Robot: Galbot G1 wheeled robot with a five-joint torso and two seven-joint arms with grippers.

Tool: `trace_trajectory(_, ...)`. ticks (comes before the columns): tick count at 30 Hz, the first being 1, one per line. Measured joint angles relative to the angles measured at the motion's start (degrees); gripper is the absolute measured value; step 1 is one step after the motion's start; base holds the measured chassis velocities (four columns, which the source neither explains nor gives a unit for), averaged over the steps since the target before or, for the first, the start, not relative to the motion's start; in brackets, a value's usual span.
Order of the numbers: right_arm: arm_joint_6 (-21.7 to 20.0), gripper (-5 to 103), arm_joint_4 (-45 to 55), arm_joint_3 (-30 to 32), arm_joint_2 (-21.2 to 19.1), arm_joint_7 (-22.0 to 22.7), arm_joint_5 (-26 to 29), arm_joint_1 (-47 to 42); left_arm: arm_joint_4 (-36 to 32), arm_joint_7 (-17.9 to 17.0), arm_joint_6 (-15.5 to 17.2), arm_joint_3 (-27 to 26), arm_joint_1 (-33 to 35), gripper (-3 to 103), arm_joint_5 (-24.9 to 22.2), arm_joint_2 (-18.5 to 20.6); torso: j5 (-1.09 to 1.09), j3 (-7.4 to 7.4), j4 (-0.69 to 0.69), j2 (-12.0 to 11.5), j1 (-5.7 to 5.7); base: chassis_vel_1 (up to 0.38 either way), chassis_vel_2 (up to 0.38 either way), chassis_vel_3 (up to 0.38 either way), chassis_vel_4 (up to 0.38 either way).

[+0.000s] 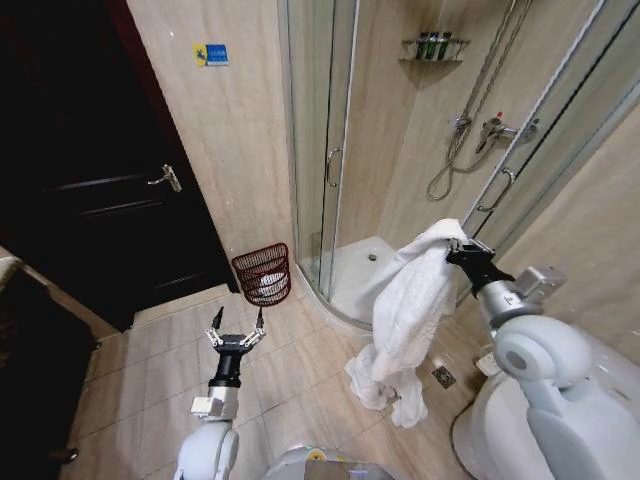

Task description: Discard the used towel into the hamper.

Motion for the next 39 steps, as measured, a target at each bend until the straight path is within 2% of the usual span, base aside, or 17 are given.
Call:
trace_trajectory(1, 0.3, 3, 0.3, 0.1, 0.1, 0.0, -0.2, -0.1, 0.1, 0.0, -0.1, 0.0, 0.0, 100, 0.0, 0.0, -0.07, -0.01, 0.0, 0.0, 0.0, 0.0, 0.0, 0.0, 0.0)
trace_trajectory(5, 0.3, 3, 0.7, 0.1, 0.4, 0.0, -0.3, -0.7, 0.3, 0.0, -0.4, -0.1, 0.0, 100, 0.0, 0.1, 0.0, 0.0, 0.0, 0.0, 0.0, 0.0, 0.0, 0.0, 0.0)
trace_trajectory(21, 0.4, 3, 2.4, 1.6, -1.3, 0.4, 0.2, 0.4, 0.4, -0.2, -0.5, 0.0, -0.1, 100, -0.1, 0.1, -0.02, 0.0, 0.0, 0.0, 0.0, 0.0, 0.0, 0.0, 0.0)
trace_trajectory(39, 0.8, 3, 2.7, 1.0, -0.6, 0.0, 0.2, 0.4, -0.6, -0.4, 0.5, -0.1, -0.6, 100, 0.3, 0.3, -0.02, 0.0, 0.0, 0.0, 0.0, 0.0, 0.0, 0.0, 0.0)
